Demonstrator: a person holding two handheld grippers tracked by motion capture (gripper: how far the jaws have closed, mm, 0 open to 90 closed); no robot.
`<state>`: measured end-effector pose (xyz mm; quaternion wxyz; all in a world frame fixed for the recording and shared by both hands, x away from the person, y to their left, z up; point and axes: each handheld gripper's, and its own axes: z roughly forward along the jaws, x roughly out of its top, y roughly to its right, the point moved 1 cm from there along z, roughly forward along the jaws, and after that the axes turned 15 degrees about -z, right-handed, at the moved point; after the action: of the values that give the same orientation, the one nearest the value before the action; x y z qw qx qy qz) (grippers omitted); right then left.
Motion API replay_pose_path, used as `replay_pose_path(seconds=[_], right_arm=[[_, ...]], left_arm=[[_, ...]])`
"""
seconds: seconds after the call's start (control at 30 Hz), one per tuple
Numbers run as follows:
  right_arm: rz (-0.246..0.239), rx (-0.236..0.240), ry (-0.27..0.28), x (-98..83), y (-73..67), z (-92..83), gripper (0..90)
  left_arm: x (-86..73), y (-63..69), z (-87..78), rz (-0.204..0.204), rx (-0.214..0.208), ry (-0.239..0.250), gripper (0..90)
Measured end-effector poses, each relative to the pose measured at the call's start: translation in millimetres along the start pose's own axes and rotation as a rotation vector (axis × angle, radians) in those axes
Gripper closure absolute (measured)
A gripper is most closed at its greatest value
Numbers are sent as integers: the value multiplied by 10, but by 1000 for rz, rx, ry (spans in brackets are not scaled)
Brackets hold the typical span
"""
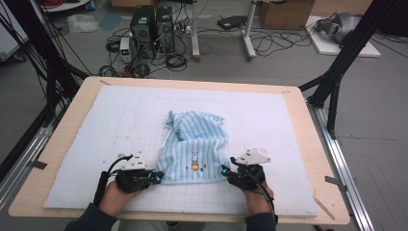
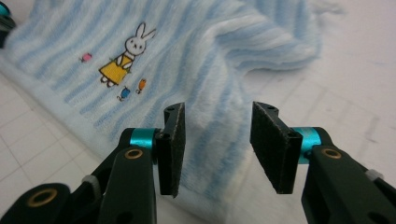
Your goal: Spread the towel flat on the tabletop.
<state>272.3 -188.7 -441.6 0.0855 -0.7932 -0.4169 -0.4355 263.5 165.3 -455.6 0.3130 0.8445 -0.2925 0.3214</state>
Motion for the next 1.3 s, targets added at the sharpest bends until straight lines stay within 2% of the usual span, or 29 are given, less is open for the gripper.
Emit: replay_pose_path(seconds=[0.03,0.07,0.1,0.13,0.2,0.27,0.3,0.37,0.43,0.6,0.67,0.7,0.73,0.77,0.83,0.87,0.93,1.03,1.1,1.2,1.3], right_arm=[[-29,25,-62,-10,-52,111,640],[-29,25,-62,-10,-52,111,640],[-38,38,-75,-24,-65,150,679],[-26,50,-55,-32,-73,150,741],[-18,90,-65,-24,-71,128,857],[-24,102,-86,-23,-82,88,871],[-31,126,-96,-50,-98,22,873],[-32,138,-95,-71,-106,-15,874],[-37,182,-118,-121,-126,-129,876],[-32,209,-145,-181,-179,-262,878],[-35,236,-160,-199,-208,-326,877],[-44,239,-164,-202,-221,-346,872],[-51,232,-157,-202,-227,-371,849],[-36,220,-135,-194,-214,-393,794],[2,188,-45,-168,-150,-412,690],[26,164,-5,-156,-109,-410,687],[47,100,26,-138,-31,-383,668],[83,17,7,-137,79,-285,677],[91,-13,-23,-128,140,-193,691],[100,-19,-65,-83,210,-24,692],[97,-6,-91,-2,202,133,659]], left_arm=[[-21,5,-19,2,0,-2,867],[-35,7,-30,-1,-2,-3,867],[-50,6,-45,-4,-5,-2,867],[-65,8,-58,-6,-10,1,867],[-83,21,-85,0,-10,-5,867],[-105,42,-102,5,-14,0,867],[-117,50,-111,10,-20,-3,867],[-143,69,-119,15,-36,-9,867],[-166,109,-119,18,-62,-21,867],[-204,247,-141,26,-112,-52,865],[-205,271,-186,26,-116,-37,835],[-190,272,-212,21,-96,-7,794],[-159,258,-236,12,-57,36,694],[-116,230,-259,3,-21,80,602],[0,141,-290,-26,14,157,542],[63,95,-299,-37,30,183,520],[178,14,-289,-54,47,231,502],[328,-122,-188,-68,77,243,494],[413,-218,-84,-89,101,236,490],[520,-331,82,-125,132,215,484],[578,-366,242,-130,152,189,471]])
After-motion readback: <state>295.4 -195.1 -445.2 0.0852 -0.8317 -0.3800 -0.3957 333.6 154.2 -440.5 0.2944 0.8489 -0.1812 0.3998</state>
